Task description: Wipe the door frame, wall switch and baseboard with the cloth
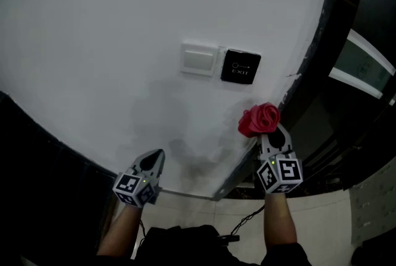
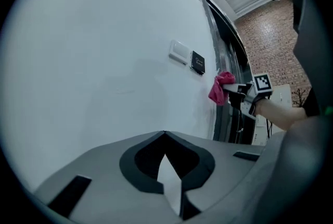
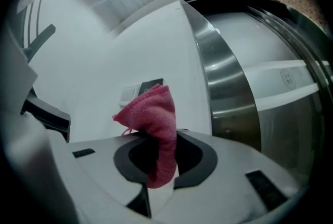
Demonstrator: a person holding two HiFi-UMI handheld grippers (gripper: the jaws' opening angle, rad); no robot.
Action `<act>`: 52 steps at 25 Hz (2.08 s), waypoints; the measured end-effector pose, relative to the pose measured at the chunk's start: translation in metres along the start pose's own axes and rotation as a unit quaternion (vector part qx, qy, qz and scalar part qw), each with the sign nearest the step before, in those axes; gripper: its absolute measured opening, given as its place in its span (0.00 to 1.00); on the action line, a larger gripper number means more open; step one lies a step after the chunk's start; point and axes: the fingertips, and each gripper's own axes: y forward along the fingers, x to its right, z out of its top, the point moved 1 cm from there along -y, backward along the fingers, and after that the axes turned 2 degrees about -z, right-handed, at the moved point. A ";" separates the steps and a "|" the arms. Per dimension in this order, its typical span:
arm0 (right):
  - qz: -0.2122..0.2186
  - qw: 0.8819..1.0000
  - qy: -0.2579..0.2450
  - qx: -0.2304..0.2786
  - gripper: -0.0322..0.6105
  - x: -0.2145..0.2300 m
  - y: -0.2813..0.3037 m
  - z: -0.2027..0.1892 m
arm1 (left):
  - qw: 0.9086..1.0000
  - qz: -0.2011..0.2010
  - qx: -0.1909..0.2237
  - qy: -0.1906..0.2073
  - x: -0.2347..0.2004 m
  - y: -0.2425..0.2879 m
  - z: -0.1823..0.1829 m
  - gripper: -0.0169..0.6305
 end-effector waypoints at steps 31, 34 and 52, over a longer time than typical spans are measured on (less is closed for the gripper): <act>0.153 0.961 0.061 -0.223 0.15 -0.267 -0.065 -0.301 | 0.996 0.077 -0.043 -0.021 -0.128 -0.208 -0.097 0.01; 0.194 0.946 0.083 -0.247 0.15 -0.332 -0.052 -0.389 | 0.993 0.095 -0.066 -0.026 -0.170 -0.241 -0.151 0.01; 0.319 0.876 -0.081 -0.354 0.15 -0.490 -0.054 -1.022 | 0.993 0.018 -0.112 -0.029 -0.266 -0.234 -0.579 0.01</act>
